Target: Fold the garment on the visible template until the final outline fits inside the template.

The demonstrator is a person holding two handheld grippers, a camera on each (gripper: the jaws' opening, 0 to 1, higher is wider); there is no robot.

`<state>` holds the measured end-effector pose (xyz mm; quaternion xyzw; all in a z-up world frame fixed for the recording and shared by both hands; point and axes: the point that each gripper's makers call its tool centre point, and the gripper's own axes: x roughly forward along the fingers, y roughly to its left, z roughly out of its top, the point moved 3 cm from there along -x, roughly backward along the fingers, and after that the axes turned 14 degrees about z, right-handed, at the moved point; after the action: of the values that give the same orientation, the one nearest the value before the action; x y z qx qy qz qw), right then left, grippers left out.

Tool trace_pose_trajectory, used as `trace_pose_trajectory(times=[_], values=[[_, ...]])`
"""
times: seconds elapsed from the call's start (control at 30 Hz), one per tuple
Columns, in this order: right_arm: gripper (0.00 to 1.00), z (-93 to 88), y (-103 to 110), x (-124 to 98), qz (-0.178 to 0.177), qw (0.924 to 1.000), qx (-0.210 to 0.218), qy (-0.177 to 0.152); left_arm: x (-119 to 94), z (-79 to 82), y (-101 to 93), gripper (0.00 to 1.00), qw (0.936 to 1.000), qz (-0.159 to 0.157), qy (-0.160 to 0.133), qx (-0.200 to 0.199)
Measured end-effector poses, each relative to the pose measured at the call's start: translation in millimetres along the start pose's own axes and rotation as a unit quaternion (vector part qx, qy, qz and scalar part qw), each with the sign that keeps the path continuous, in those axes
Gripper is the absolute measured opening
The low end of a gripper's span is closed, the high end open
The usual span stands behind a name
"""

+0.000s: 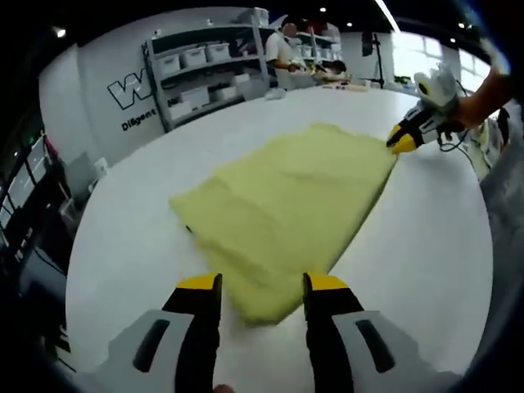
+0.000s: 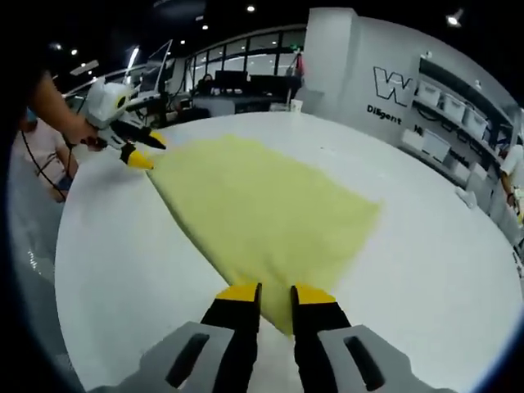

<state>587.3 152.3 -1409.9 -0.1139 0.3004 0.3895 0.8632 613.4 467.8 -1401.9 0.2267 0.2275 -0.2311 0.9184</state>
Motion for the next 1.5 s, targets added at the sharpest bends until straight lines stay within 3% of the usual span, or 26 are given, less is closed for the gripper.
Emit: trace_pose_trajectory(times=[0.1,0.2,0.33,0.4,0.57,0.67,0.8,0.87,0.97,1.03,1.17,1.27,1.4,1.5], values=[[0.14,7.5,-12,2,-0.022,0.9993,0.018,-0.023,1,8.6,-7.5,0.43,0.9997,-0.011,-0.02,-0.003],[0.12,5.2,-17,7,-0.026,0.998,0.05,-0.028,5,10.4,-16.1,0.43,0.9995,-0.024,-0.015,-0.017],[0.15,-9.2,-20,5,-0.032,0.9974,0.064,-0.015,3,-9.5,-21.0,0.43,0.9993,-0.022,0.02,-0.023],[0.18,-11.9,-22,-3,-0.043,0.9947,0.09,-0.024,-2,-15.9,-16.9,0.46,0.997,-0.006,0.028,-0.072],[0.16,-7.1,-1,-14,-0.021,0.9964,0.067,-0.048,-18,-14.6,-15.5,0.46,0.9967,0.009,0.014,-0.08],[0.16,-13.4,14,-13,-0.001,0.9978,0.054,-0.039,-23,-9.0,-25.7,0.45,0.9961,-0.004,0.005,-0.088],[0.15,-25.5,13,-14,-0.007,0.9972,0.07,-0.025,-21,-12.6,-34.6,0.49,0.9957,-0.013,0.021,-0.089],[0.15,-25.5,9,-20,-0.014,0.9957,0.09,-0.02,-22,-11.1,-30.1,0.5,0.9927,-0.002,0.026,-0.117],[0.16,-10.9,7,-36,-0.021,0.9961,0.076,-0.041,-30,-4.6,-24.6,0.53,0.9912,0.0,0.025,-0.13],[0.17,0.8,9,-50,-0.023,0.9952,0.074,-0.059,-42,4.8,-18.6,0.52,0.9911,0.004,0.007,-0.133],[0.2,16.6,14,-70,-0.024,0.9955,0.059,-0.07,-64,12.2,-6.7,0.53,0.9905,0.014,-0.004,-0.136],[0.31,25.7,20,-76,-0.019,0.9952,0.054,-0.079,-76,14.4,0.2,0.56,0.9879,0.025,-0.007,-0.153],[0.6,32.6,28,-74,-0.009,0.9943,0.063,-0.086,-86,16.3,2.0,0.65,0.9861,0.043,-0.005,-0.161],[0.75,34.7,34,-69,-0.009,0.9939,0.069,-0.085,-93,18.6,-5.4,0.77,0.9838,0.053,0.003,-0.171]])
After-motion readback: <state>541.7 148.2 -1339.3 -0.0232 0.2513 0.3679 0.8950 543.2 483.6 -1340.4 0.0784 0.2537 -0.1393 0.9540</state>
